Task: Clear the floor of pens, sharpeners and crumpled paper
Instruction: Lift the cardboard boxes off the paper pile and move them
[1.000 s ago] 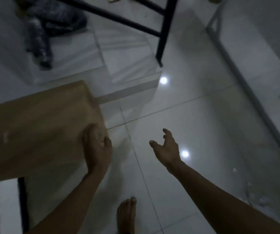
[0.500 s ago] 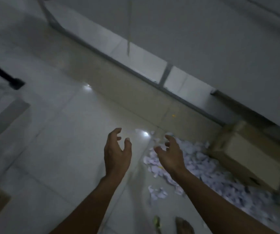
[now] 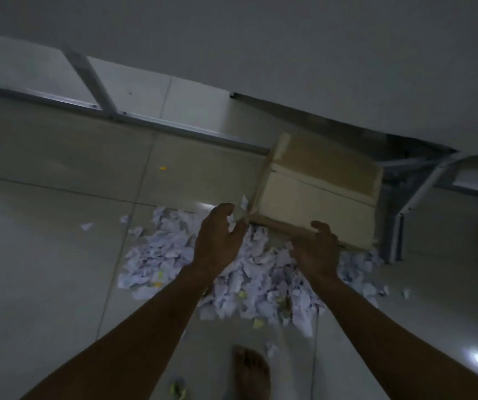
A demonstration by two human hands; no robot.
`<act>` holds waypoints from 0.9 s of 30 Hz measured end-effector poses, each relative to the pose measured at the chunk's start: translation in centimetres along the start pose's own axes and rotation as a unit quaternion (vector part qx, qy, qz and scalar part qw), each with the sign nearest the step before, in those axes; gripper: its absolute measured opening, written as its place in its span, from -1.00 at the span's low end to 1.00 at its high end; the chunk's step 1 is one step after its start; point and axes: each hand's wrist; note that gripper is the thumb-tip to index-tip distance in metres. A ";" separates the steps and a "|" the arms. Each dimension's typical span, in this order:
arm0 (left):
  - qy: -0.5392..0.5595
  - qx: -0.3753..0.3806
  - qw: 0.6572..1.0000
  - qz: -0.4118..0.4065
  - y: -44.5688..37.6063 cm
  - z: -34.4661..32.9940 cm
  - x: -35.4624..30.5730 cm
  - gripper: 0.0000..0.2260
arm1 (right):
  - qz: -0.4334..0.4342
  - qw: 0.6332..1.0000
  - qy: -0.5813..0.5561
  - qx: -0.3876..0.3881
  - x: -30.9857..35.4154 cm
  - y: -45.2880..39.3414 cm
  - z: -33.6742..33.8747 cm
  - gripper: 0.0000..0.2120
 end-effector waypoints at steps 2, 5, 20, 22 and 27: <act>-0.023 0.040 0.999 0.003 -2.7 -4.2 -1.5 -0.49 | -0.031 0.999 0.018 -0.037 -2.7 -4.1 2.4 -0.43; -0.052 0.075 0.995 0.038 -6.4 -7.8 -3.3 -0.29 | -0.054 0.994 0.024 -0.089 -5.4 -8.6 4.8 -0.19; -0.012 0.048 0.995 0.084 -9.2 -12.1 -4.0 -0.40 | -0.173 0.920 -0.343 -0.082 -12.1 -14.1 7.8 0.21; 0.009 0.052 0.996 0.075 -7.4 -10.6 -5.0 -0.45 | -0.165 0.914 -0.359 -0.095 -11.8 -12.3 8.4 0.01; 0.056 0.028 0.997 0.048 -1.0 -5.6 -7.2 -0.55 | -0.132 0.917 -0.361 -0.107 -9.3 -6.3 10.7 -0.08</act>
Point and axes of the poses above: each hand's wrist, its own y-axis away from the middle knuckle, its own z-axis out of the back of the hand, x = y × z, and after that the axes turned 13 degrees about -y, right-handed
